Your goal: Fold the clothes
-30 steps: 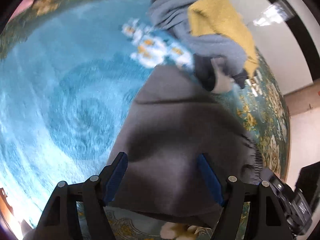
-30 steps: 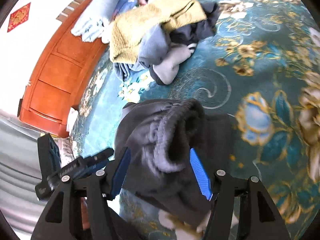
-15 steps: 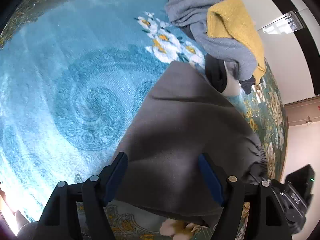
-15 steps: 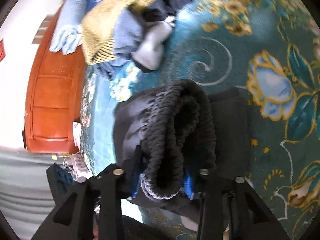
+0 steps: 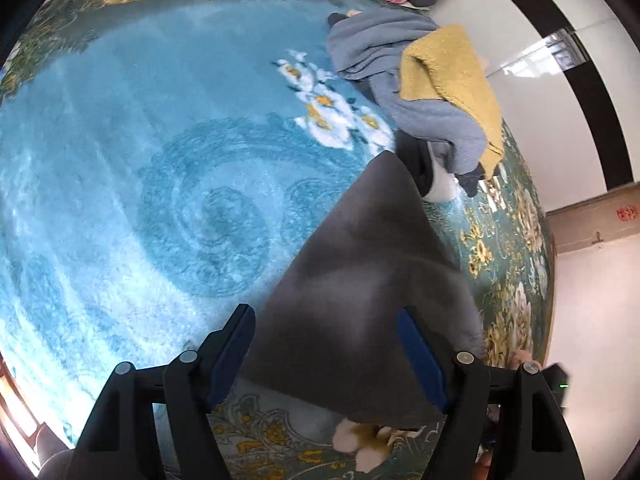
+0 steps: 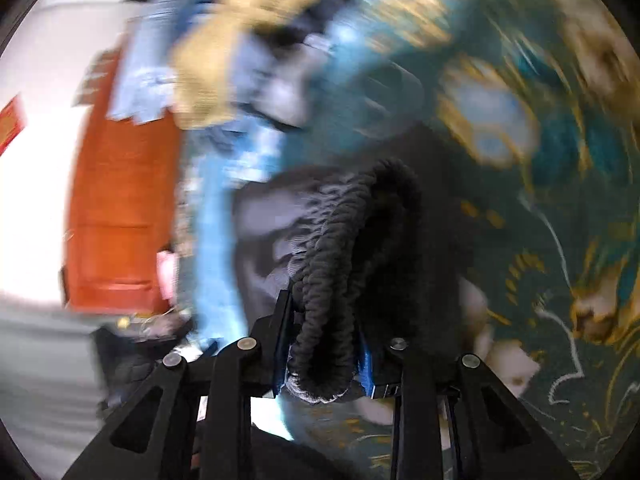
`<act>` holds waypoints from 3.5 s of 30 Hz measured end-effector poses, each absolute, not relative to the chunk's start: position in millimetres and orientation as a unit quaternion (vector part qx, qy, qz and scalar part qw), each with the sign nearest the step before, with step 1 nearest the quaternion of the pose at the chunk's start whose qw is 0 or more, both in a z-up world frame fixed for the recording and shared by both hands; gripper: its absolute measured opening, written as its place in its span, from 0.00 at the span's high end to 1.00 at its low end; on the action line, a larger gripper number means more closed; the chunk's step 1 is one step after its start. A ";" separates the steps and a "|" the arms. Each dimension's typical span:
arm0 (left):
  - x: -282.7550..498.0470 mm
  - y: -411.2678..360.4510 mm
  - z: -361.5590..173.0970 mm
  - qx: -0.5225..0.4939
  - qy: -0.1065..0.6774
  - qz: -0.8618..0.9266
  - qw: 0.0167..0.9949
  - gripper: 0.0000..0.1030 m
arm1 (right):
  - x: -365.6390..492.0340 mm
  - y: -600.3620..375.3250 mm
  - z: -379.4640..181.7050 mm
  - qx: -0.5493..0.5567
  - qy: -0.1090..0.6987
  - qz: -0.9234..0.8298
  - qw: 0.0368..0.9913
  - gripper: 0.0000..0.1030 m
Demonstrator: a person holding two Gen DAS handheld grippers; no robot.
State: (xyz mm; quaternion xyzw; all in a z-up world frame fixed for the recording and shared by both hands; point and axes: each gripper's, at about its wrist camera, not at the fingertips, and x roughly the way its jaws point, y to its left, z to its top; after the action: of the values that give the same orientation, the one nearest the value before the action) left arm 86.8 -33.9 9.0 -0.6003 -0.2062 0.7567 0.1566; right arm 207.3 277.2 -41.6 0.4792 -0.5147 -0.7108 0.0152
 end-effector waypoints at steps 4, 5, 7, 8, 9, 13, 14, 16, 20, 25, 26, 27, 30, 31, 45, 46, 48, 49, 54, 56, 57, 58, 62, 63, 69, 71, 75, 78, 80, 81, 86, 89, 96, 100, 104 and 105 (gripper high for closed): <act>80.9 -19.5 4.2 -0.606 -0.191 0.753 0.172 0.25 | 208.9 286.1 -58.8 0.474 -0.546 -0.690 0.023 0.66; 80.4 -16.2 4.1 -0.606 -0.188 0.753 0.175 0.25 | 207.4 288.5 -53.9 0.475 -0.539 -0.695 0.027 0.63; 79.8 -9.7 4.4 -0.604 -0.182 0.754 0.183 0.25 | 207.1 295.2 -39.4 0.474 -0.514 -0.715 0.027 0.58; 81.5 -7.1 8.3 -0.596 -0.181 0.758 0.192 0.25 | 207.8 298.3 -30.9 0.472 -0.497 -0.728 0.019 0.55; 83.3 -4.5 12.2 -0.588 -0.180 0.763 0.201 0.25 | 208.4 301.0 -19.5 0.473 -0.470 -0.745 0.002 0.54; 89.3 14.8 25.3 -0.557 -0.170 0.774 0.250 0.25 | 205.0 289.6 30.8 0.453 -0.363 -0.814 0.002 0.54; 89.8 21.7 23.6 -0.559 -0.164 0.771 0.256 0.25 | 202.2 281.2 40.5 0.447 -0.342 -0.826 0.019 0.54; 89.7 33.7 18.2 -0.571 -0.142 0.765 0.260 0.25 | 194.5 265.6 37.7 0.457 -0.321 -0.828 0.044 0.54; 82.6 43.9 -3.4 -0.612 -0.099 0.752 0.225 0.25 | 186.2 253.6 3.1 0.495 -0.299 -0.814 0.049 0.54; 70.9 47.1 -40.9 -0.676 -0.090 0.709 0.179 0.25 | 199.4 269.6 -28.5 0.488 -0.334 -0.805 0.041 0.54; 70.9 47.4 -39.5 -0.674 -0.089 0.710 0.181 0.25 | 202.3 271.0 -27.3 0.487 -0.338 -0.804 0.041 0.54; 71.0 47.4 -37.9 -0.672 -0.090 0.712 0.184 0.25 | 199.8 271.8 -27.4 0.490 -0.334 -0.804 0.043 0.54; 69.8 33.7 -22.7 -0.644 -0.146 0.719 0.218 0.25 | 200.7 277.4 -17.4 0.483 -0.344 -0.803 0.049 0.54; 67.3 22.8 -16.1 -0.626 -0.172 0.729 0.218 0.25 | 201.6 279.8 -12.7 0.473 -0.353 -0.806 0.052 0.54; 21.6 -13.4 -72.1 -0.665 -0.249 0.694 0.116 0.03 | 223.5 329.7 -98.8 0.419 -0.568 -0.707 0.048 0.18; 19.4 -11.9 -74.2 -0.667 -0.246 0.693 0.118 0.02 | 222.9 329.2 -98.2 0.415 -0.567 -0.710 0.047 0.18; 15.9 -11.2 -77.6 -0.667 -0.252 0.689 0.128 0.01 | 217.3 326.9 -93.0 0.424 -0.552 -0.716 0.052 0.17; 14.0 -10.7 -79.4 -0.668 -0.256 0.686 0.134 0.00 | 216.9 327.3 -90.4 0.423 -0.550 -0.718 0.057 0.17; 13.1 4.6 -88.1 -0.681 -0.263 0.659 0.181 0.01 | 212.5 324.9 -95.2 0.425 -0.549 -0.717 0.062 0.17; 14.2 8.0 -87.1 -0.680 -0.251 0.664 0.182 0.02 | 210.3 323.1 -94.7 0.429 -0.548 -0.716 0.060 0.17; 15.1 9.4 -85.8 -0.679 -0.245 0.668 0.182 0.05 | 209.4 322.7 -94.5 0.430 -0.549 -0.715 0.058 0.17; 15.7 10.2 -85.2 -0.678 -0.242 0.669 0.183 0.07 | 209.4 322.6 -94.4 0.430 -0.550 -0.714 0.054 0.16; 20.2 14.0 -82.5 -0.678 -0.230 0.674 0.182 0.13 | 206.3 318.0 -90.6 0.436 -0.550 -0.711 0.042 0.15; 21.7 15.0 -81.6 -0.677 -0.227 0.676 0.182 0.17 | 205.5 316.1 -89.2 0.438 -0.547 -0.712 0.042 0.15; 34.7 22.7 -66.9 -0.663 -0.212 0.695 0.180 0.46 | 196.4 307.6 -81.7 0.468 -0.516 -0.717 0.026 0.40; 38.5 27.5 -59.6 -0.660 -0.205 0.699 0.182 0.52 | 198.6 308.6 -76.1 0.469 -0.515 -0.717 0.028 0.48; 53.7 49.2 -22.4 -0.646 -0.169 0.708 0.230 0.61 | 205.4 312.9 -62.2 0.463 -0.518 -0.719 0.034 0.55; 67.0 69.2 9.9 -0.632 -0.135 0.712 0.275 0.61 | 225.2 331.1 -42.6 0.438 -0.527 -0.728 0.028 0.55; 81.4 100.1 30.8 -0.622 -0.108 0.710 0.312 0.61 | 247.3 353.0 -27.5 0.416 -0.536 -0.735 0.018 0.55; 88.6 122.5 40.8 -0.617 -0.096 0.707 0.331 0.61 | 260.7 366.0 -18.8 0.403 -0.540 -0.739 0.013 0.55; 136.7 228.3 81.5 -0.610 -0.045 0.669 0.421 0.61 | 348.7 430.9 38.3 0.344 -0.523 -0.779 -0.042 0.55; 169.3 287.1 100.0 -0.609 -0.041 0.639 0.469 0.61 | 410.4 473.7 71.4 0.307 -0.512 -0.798 -0.084 0.55; 230.5 412.8 111.4 -0.618 -0.016 0.583 0.527 0.60 | 506.6 549.0 115.7 0.264 -0.488 -0.813 -0.174 0.55; 251.8 447.3 106.3 -0.639 -0.026 0.564 0.522 0.60 | 525.3 589.8 118.2 0.278 -0.478 -0.810 -0.194 0.55; 264.4 480.9 101.8 -0.643 0.003 0.564 0.517 0.58 | 529.8 634.4 117.6 0.300 -0.456 -0.814 -0.197 0.55; 266.0 487.5 100.8 -0.640 0.012 0.568 0.517 0.57 | 529.4 644.8 117.5 0.304 -0.452 -0.815 -0.195 0.55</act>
State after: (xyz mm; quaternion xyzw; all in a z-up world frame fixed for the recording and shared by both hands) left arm 266.0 487.5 100.8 -0.6402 0.0117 0.5682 0.5169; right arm 529.4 644.8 117.5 0.3044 -0.4523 -0.8154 -0.1948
